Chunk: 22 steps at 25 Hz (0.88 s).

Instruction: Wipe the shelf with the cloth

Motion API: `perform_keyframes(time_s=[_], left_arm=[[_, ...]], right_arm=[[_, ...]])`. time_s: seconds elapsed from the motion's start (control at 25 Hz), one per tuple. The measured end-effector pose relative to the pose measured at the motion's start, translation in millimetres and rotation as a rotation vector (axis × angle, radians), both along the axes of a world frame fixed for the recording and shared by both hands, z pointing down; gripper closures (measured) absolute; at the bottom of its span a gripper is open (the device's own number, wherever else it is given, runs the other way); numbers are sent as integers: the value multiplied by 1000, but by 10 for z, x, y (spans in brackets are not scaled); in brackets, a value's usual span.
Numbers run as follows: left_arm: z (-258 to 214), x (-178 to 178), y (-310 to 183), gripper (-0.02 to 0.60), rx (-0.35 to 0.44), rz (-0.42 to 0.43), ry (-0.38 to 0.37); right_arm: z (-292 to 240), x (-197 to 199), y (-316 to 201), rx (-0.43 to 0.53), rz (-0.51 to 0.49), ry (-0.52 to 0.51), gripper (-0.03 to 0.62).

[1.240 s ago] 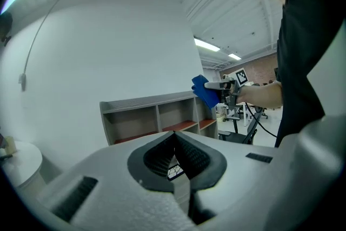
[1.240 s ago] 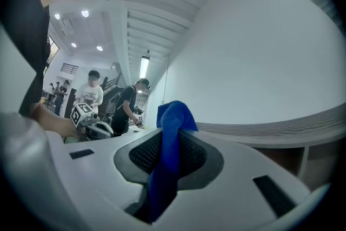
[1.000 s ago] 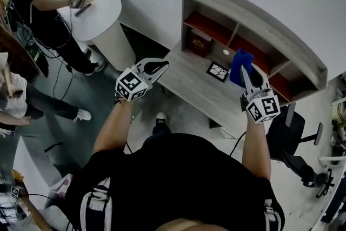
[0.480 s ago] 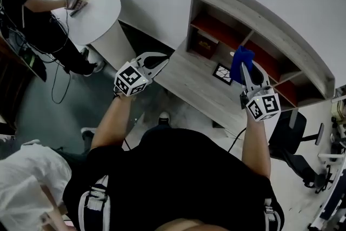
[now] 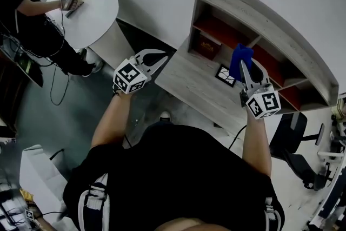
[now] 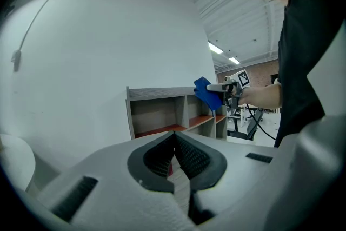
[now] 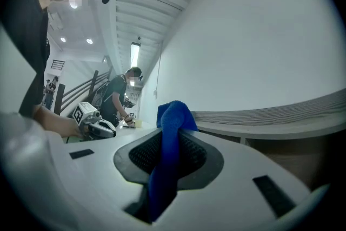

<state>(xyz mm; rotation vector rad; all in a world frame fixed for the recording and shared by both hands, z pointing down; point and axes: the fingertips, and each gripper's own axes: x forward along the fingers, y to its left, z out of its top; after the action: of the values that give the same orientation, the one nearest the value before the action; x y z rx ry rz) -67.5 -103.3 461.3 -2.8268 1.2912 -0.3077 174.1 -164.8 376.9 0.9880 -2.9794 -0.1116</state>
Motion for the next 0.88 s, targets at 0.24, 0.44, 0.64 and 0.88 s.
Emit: perform_keyframes(time_s=[0.24,0.44,0.64,0.88], left_arm=[[32,-175,-219,565,-13,17,10],[22,-356,-372,565,-20,36,17],[33,-591,-539,565,-35,51,27],[-72,-797,-768,565,-11,91,19]], right_arm=[[24,-193,-201,-17,14,6,520],[1,-406,-335,-21,28,12,520],[7,-621,-484,-28,49,20,520],[-43,-798,-637,-23,90,21,520]])
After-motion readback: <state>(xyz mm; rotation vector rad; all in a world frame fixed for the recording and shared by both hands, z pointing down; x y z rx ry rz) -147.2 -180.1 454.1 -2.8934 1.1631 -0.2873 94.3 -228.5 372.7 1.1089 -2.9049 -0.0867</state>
